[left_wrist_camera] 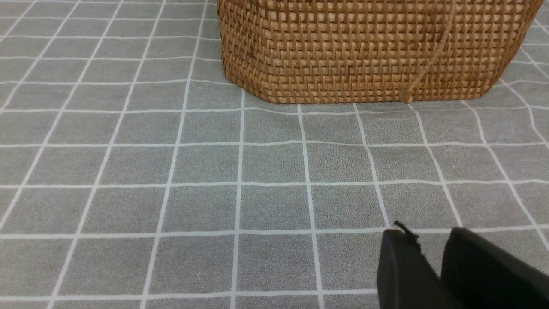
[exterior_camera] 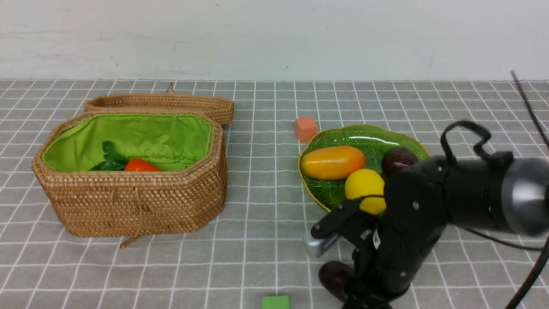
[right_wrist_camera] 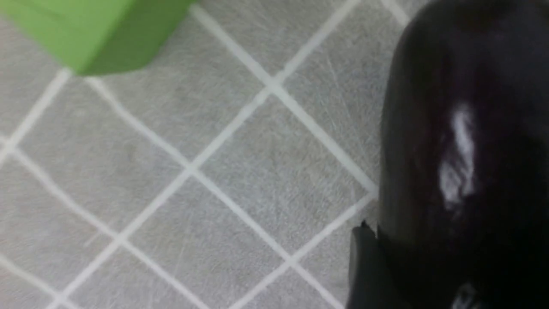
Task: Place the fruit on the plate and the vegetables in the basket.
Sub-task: Grab an eggplant with your right arm and place it in the basket on the left.
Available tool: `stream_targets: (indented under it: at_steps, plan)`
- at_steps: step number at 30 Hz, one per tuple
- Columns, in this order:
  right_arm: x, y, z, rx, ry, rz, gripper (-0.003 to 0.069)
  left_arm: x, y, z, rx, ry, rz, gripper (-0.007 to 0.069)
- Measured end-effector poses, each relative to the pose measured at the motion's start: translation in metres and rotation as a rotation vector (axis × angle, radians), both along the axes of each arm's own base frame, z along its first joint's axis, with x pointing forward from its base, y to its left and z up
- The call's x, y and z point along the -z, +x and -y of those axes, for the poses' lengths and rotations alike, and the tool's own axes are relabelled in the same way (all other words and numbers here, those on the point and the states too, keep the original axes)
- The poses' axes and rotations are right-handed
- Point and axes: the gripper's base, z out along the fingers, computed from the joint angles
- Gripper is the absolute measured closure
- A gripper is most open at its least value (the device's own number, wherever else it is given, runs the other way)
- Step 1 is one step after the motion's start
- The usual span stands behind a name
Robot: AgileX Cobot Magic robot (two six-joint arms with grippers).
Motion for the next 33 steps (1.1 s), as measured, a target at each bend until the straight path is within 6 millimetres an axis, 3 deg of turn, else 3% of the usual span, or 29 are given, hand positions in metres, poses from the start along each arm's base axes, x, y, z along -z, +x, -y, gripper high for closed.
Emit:
stream_targets:
  at_steps: [3, 4, 5, 8, 10, 12, 13, 15, 16, 18, 22, 23, 26, 29, 33]
  plan:
    - [-0.032, 0.014, -0.01, -0.019, 0.059, 0.081, 0.0302, 0.0, 0.0, 0.0, 0.0, 0.0, 0.0, 0.048]
    - [-0.035, 0.015, -0.011, -0.021, 0.063, 0.088, 0.0302, 0.0, 0.0, 0.0, 0.0, 0.0, 0.0, 0.048]
    - [-0.058, 0.025, -0.019, -0.021, 0.114, 0.153, 0.0302, 0.0, 0.0, 0.0, 0.0, 0.0, 0.0, 0.048]
    - [-0.083, 0.036, -0.028, -0.015, 0.181, 0.224, 0.0302, 0.0, 0.0, 0.0, 0.0, 0.0, 0.0, 0.048]
    - [-0.121, 0.056, -0.045, -0.023, 0.304, 0.35, 0.0302, 0.0, 0.0, 0.0, 0.0, 0.0, 0.0, 0.048]
    - [-0.147, 0.073, -0.06, -0.033, 0.414, 0.456, 0.0302, 0.0, 0.0, 0.0, 0.0, 0.0, 0.0, 0.048]
    - [-0.153, 0.075, -0.062, -0.035, 0.439, 0.475, 0.0302, 0.0, 0.0, 0.0, 0.0, 0.0, 0.0, 0.048]
    - [-0.17, 0.095, -0.087, -0.019, 0.61, 0.579, 0.0302, 0.0, 0.0, 0.0, 0.0, 0.0, 0.0, 0.048]
    - [-0.174, 0.095, -0.088, -0.022, 0.624, 0.596, 0.0302, 0.0, 0.0, 0.0, 0.0, 0.0, 0.0, 0.048]
    - [-0.178, 0.108, -0.116, -0.033, 0.753, 0.698, 0.0302, 0.0, 0.0, 0.0, 0.0, 0.0, 0.0, 0.048]
    - [-0.161, 0.118, -0.15, -0.096, 0.788, 0.829, 0.0302, 0.0, 0.0, 0.0, 0.0, 0.0, 0.0, 0.048]
    - [-0.162, 0.117, -0.151, -0.102, 0.79, 0.833, 0.0302, 0.0, 0.0, 0.0, 0.0, 0.0, 0.0, 0.048]
    - [-0.134, 0.123, -0.172, -0.142, 0.755, 0.902, 0.0289, 0.0, 0.0, 0.0, 0.0, 0.0, 0.0, 0.048]
    - [-0.121, 0.126, -0.177, -0.152, 0.733, 0.905, 0.0225, 0.0, 0.0, 0.0, 0.0, 0.0, 0.0, 0.048]
    - [-0.117, 0.128, -0.177, -0.156, 0.724, 0.907, 0.0035, 0.0, 0.0, 0.0, 0.0, 0.001, 0.0, 0.048]
